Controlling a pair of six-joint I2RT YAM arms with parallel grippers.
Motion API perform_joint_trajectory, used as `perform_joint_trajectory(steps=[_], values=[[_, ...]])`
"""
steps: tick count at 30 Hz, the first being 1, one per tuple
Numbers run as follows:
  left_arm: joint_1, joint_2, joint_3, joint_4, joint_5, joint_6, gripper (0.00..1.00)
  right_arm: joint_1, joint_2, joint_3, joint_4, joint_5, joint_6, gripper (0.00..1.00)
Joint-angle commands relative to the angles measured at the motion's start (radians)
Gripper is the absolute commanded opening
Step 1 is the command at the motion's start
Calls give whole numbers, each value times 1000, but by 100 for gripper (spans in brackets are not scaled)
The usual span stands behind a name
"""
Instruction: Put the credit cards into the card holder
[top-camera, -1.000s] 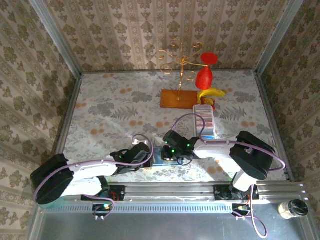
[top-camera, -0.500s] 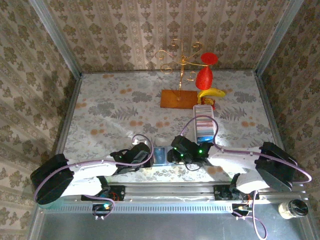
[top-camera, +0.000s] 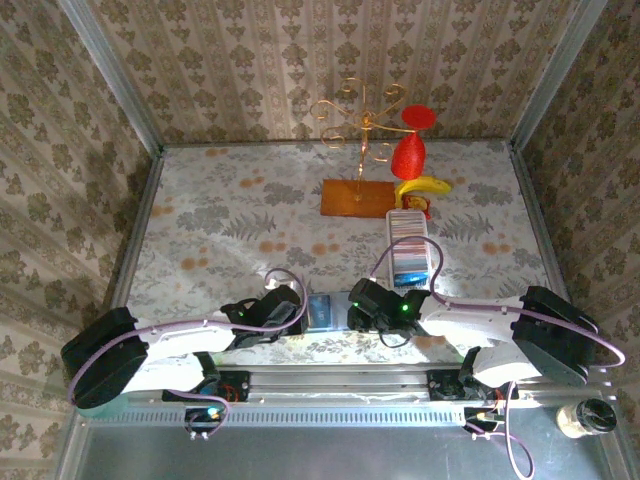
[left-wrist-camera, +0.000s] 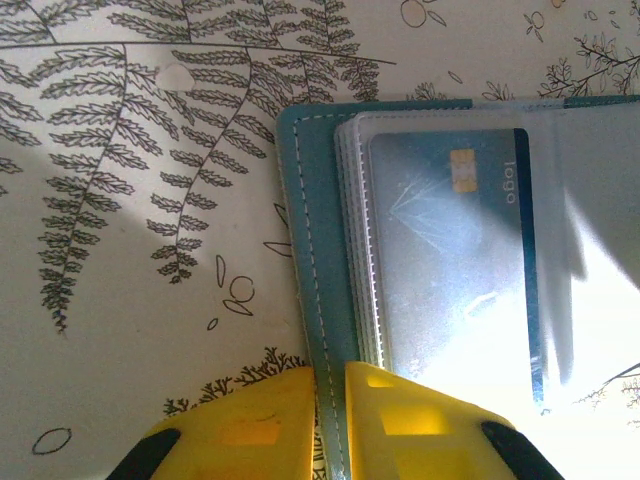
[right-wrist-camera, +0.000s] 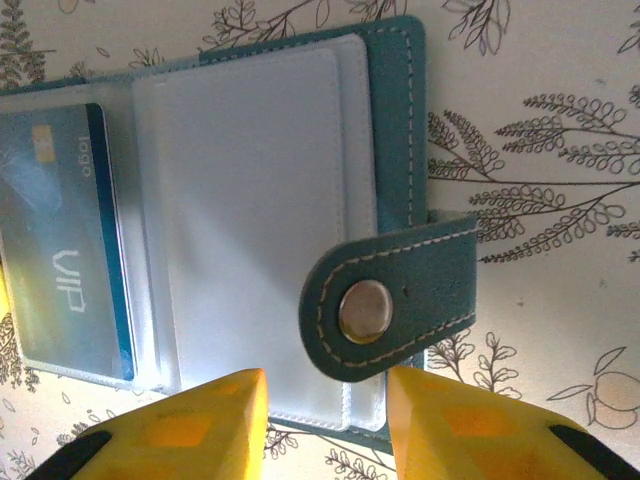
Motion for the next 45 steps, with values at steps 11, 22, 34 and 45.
perform_joint_trajectory(steps=[11,22,34,45], values=[[-10,5,3,4,3,-15,16,21,3,59,1,22,-11,38],[-11,-4,-3,2,1,-15,16,21,105,67,2,23,6,43],[-13,-6,-6,2,1,-20,16,26,144,90,71,-23,12,50],[-14,-6,-9,4,0,-23,16,32,141,99,111,-35,26,50]])
